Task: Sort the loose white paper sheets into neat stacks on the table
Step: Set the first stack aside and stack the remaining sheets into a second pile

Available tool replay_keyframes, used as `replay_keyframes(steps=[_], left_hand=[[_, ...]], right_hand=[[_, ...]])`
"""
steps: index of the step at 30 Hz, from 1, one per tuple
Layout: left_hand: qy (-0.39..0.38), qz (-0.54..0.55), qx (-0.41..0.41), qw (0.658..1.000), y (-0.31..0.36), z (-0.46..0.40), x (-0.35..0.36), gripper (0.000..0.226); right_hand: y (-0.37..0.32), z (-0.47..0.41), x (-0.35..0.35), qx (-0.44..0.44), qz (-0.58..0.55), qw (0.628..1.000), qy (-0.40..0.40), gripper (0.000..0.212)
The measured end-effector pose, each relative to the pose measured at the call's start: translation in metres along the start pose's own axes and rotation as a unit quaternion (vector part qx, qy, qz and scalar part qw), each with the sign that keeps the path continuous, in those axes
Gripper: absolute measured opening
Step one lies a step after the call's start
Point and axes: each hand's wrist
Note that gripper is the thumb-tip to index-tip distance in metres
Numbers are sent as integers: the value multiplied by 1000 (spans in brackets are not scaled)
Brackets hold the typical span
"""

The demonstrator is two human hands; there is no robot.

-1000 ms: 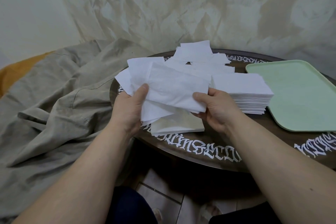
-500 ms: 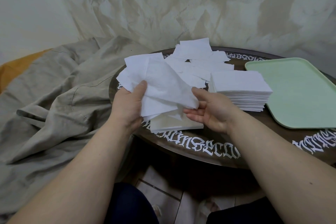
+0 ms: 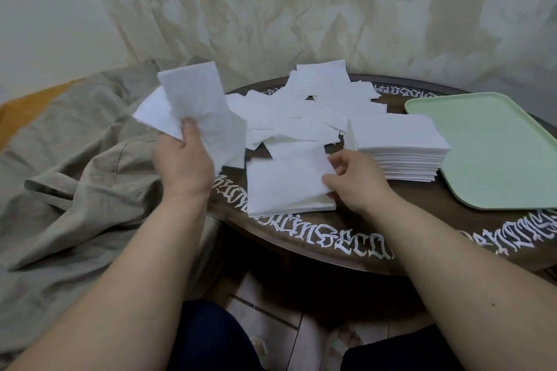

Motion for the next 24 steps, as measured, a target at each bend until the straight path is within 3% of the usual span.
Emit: replay_keyframes(steps=[2,4,8,11,14,16,19,24], left_hand=[[31,14,1,999,2,-4,-5,22],[38,32,-18,999,6,-6,-7,20],[-88,190,-111,972,13,1,0,21],[-238,212,-167,933,18,19,4,19],[-338,234,-208,888,23,28,2,20],[-360,237,-230,873,23,28,1,20],[-373,225,-251,864,21,30,-1,25],[-355,225,-285,862,19,26,-3,34]], right_hand=[[4,0,-3,-3,126,992,-9,34],[2,0,-7,3,172,985,-15,42],[-11,-1,-15,-15,221,973,61,38],[-20,2,-16,-26,19,997,73,30],[-28,7,-9,72,-251,965,-9,41],[-30,7,-8,125,-373,918,-50,43],[-34,5,-12,127,-493,855,-95,37],[-34,6,-17,172,-540,818,-104,47]])
Point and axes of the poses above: each hand's wrist, its own z-axis away from the middle knuckle, its own x-axis out of the palm, y = z × x, and after that the axes turned 2 degrees about -x, right-handed
